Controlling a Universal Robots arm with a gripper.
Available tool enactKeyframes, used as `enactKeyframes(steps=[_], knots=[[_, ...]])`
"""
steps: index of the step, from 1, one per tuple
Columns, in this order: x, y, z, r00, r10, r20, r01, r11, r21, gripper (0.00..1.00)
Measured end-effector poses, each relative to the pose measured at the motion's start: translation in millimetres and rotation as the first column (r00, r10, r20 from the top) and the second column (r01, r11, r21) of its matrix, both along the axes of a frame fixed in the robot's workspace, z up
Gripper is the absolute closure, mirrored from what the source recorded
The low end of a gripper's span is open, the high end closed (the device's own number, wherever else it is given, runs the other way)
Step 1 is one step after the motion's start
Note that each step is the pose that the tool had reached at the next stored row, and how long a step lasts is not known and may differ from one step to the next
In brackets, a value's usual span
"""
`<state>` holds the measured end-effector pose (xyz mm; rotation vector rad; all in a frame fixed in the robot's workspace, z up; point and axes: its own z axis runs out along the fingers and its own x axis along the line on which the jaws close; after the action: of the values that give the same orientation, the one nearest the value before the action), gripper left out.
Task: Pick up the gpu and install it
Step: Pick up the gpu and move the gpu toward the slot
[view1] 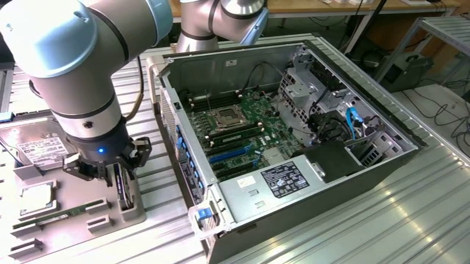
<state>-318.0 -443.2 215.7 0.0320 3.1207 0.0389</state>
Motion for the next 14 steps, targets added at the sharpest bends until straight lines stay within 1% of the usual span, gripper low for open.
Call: enactKeyframes(steps=[2,4,5,6,12,13,14], knots=[[0.0,-0.2,0.0,1.0000,0.000,-0.0001,0.000,1.0000,-0.0001,0.55],[0.1,-0.2,0.0,1.0000,0.000,-0.0001,0.000,1.0000,-0.0001,0.69],[0.1,-0.3,0.0,1.0000,0.000,-0.0001,0.000,1.0000,-0.0001,0.69],[0.2,-0.3,-0.1,1.0000,0.000,-0.0001,0.000,1.0000,0.0000,0.72],[1.0,-0.3,-0.3,1.0000,0.000,-0.0001,0.000,1.0000,0.0000,0.72],[1.0,-0.3,1.8,1.0000,0.000,0.0000,0.000,1.0000,0.0000,0.72],[0.9,-0.3,19.5,1.0000,0.000,-0.0002,0.000,1.0000,0.0000,0.72]])
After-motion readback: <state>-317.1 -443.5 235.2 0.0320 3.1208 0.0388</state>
